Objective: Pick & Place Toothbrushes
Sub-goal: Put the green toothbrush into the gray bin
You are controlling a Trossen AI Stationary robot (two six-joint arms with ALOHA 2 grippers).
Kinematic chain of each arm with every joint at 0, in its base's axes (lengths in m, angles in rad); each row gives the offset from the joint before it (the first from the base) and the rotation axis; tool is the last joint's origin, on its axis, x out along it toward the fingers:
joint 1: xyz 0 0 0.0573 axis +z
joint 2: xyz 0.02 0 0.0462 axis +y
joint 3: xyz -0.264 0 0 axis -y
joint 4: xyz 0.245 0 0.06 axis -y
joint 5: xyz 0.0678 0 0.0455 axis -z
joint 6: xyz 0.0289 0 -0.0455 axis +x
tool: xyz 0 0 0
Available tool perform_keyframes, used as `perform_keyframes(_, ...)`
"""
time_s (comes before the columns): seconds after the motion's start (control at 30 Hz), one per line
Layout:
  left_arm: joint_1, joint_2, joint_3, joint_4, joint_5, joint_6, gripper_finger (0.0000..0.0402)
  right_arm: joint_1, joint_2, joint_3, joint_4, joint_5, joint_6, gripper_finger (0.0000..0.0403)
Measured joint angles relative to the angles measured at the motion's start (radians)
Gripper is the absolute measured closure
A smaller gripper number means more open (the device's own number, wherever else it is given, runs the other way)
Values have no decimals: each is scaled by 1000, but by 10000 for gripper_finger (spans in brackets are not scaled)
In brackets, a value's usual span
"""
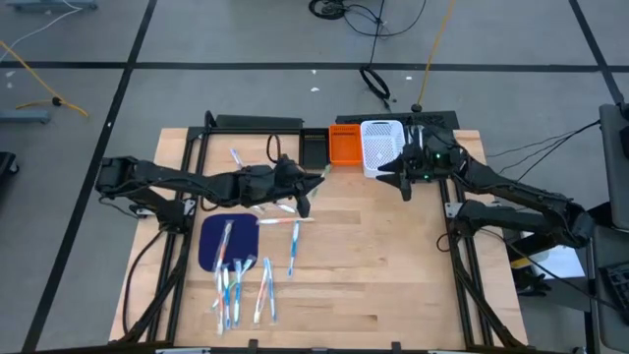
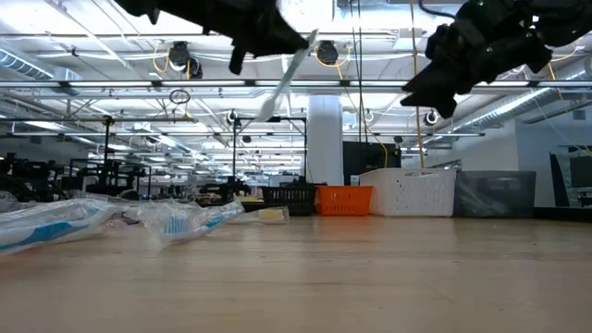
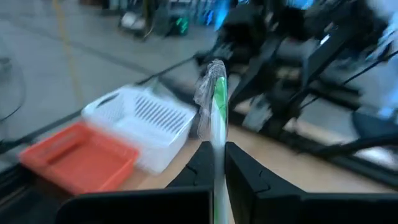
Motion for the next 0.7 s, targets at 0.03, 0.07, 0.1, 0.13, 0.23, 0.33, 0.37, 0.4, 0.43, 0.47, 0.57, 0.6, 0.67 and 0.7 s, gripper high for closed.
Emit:
perform_keyframes(0.03,-2,12,0,25,3,6,389,13,0,0,18,0,10,238)
perform_keyframes(0.07,-3,25,0,53,6,15,390,28,0,0,36,0,20,238)
perform_keyframes(0.1,-3,44,0,93,12,25,392,41,0,0,55,0,28,238)
perform_keyframes(0.13,-3,61,0,130,24,35,395,54,0,0,71,0,31,238)
perform_keyframes(0.23,-3,117,0,252,63,45,394,92,0,0,115,0,41,238)
perform_keyframes(0.33,-3,174,0,381,98,45,389,126,0,0,148,1,42,238)
perform_keyframes(0.37,-3,195,0,426,106,45,390,137,0,0,156,1,41,238)
perform_keyframes(0.4,-3,212,0,471,110,46,393,149,0,0,164,1,41,238)
perform_keyframes(0.43,-3,226,0,505,111,48,396,159,0,0,173,1,41,238)
perform_keyframes(0.47,-3,238,0,541,111,51,397,169,0,0,182,1,41,238)
perform_keyframes(0.57,-3,276,0,645,111,53,391,199,2,0,200,21,41,238)
perform_keyframes(0.6,-3,284,0,668,111,53,389,209,2,0,203,37,41,238)
perform_keyframes(0.67,-3,304,10,718,110,56,389,228,11,0,216,74,41,238)
perform_keyframes(0.7,-3,310,19,731,111,63,391,237,18,0,228,85,41,238)
